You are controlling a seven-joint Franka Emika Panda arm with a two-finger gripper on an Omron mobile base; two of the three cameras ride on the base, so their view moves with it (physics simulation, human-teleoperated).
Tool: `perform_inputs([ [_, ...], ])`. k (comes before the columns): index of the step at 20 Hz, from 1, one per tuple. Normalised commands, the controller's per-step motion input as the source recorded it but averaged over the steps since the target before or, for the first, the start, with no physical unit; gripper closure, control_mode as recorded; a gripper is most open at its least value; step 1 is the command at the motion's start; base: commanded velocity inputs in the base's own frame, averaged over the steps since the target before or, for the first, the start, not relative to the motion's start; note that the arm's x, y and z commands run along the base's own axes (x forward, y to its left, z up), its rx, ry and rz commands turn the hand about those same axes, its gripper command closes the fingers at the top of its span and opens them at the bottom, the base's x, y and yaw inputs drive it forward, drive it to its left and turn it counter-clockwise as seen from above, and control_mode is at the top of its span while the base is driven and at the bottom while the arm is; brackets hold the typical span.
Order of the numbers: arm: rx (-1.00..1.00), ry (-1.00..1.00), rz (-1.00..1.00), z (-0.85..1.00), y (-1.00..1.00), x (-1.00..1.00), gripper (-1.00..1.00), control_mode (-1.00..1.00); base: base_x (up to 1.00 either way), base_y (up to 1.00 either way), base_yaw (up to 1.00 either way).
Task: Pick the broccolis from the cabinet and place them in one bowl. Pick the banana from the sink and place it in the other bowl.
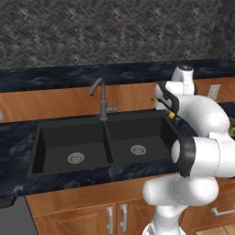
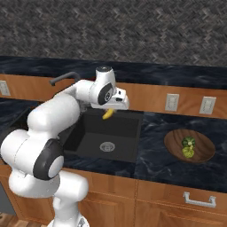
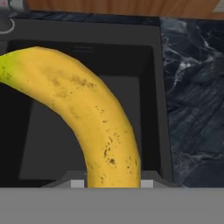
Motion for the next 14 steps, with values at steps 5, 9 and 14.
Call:
perform_inputs([
  [5,0.00,0.00,-0.08,0.65,0.04,-0.62,1.00,-1.00,0.00,0.00,0.00],
  [9,0.02,-0.03,-0.19,0.12,0.23,-0.67,1.00,-1.00,0.00,0.00,0.00],
  [14,0.07,-0.05,-0.22,0.03,0.23,-0.66,1.00,-1.00,0.00,0.00,0.00],
])
